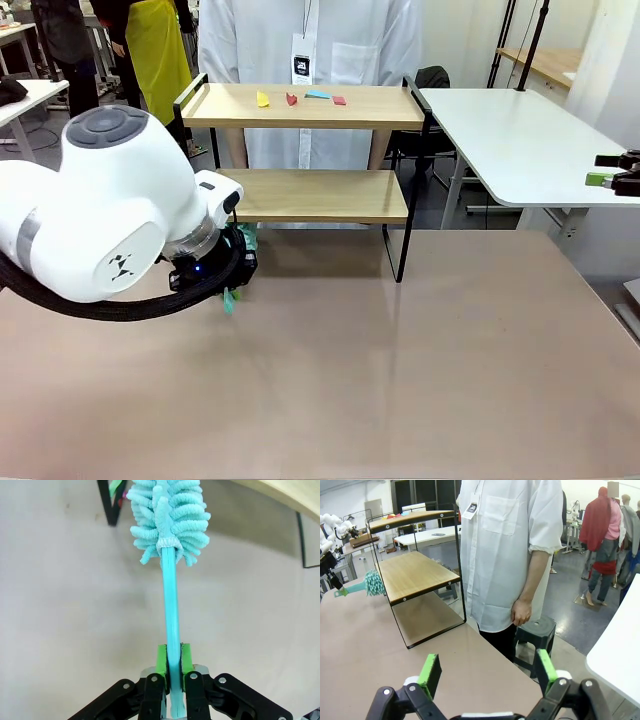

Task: Clean the shelf.
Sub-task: Clean the specific section of the Shelf indicated by the human with the Duster.

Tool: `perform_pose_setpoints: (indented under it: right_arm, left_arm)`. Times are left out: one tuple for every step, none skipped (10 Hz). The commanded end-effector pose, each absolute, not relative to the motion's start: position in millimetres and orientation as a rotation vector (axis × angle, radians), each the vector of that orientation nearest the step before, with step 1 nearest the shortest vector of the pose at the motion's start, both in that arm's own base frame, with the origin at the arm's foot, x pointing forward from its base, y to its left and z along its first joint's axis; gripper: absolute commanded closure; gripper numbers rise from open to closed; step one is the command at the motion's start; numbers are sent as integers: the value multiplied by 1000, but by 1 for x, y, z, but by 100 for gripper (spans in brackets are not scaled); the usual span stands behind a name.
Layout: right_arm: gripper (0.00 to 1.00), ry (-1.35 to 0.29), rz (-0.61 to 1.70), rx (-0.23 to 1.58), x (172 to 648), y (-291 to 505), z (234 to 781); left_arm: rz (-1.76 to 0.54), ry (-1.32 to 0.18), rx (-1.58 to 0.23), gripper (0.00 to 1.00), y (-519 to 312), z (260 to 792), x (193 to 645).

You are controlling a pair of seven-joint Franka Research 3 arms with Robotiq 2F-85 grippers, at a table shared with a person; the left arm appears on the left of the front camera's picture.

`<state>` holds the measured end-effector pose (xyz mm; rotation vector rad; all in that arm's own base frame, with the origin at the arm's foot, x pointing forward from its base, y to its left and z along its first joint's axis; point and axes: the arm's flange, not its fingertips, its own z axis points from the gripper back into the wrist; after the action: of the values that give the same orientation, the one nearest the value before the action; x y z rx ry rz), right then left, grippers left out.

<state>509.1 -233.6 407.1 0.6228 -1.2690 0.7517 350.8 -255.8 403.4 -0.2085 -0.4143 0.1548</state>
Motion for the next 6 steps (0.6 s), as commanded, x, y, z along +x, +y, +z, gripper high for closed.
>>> perform_pose_setpoints:
  right_arm:
    - [0, -1257, 756, 613, 509, -232, 411]
    - [0, -1257, 756, 613, 509, -232, 411]
    - [0, -1257, 756, 613, 509, -232, 411]
    - [0, -1257, 756, 613, 509, -232, 411]
    - [0, -1257, 756, 613, 509, -232, 411]
    - [0, -1257, 756, 613, 509, -232, 411]
  left_arm:
    - [93, -427, -246, 87, -231, 405, 339]
    - [25, -418, -245, 87, -228, 408, 337]
    - [-63, -392, -240, 87, -223, 412, 334]
    - [-120, -380, -210, 87, -217, 415, 332]
    - [-177, -377, -195, 87, -210, 421, 330]
    - [-219, -385, -188, 87, -200, 426, 329]
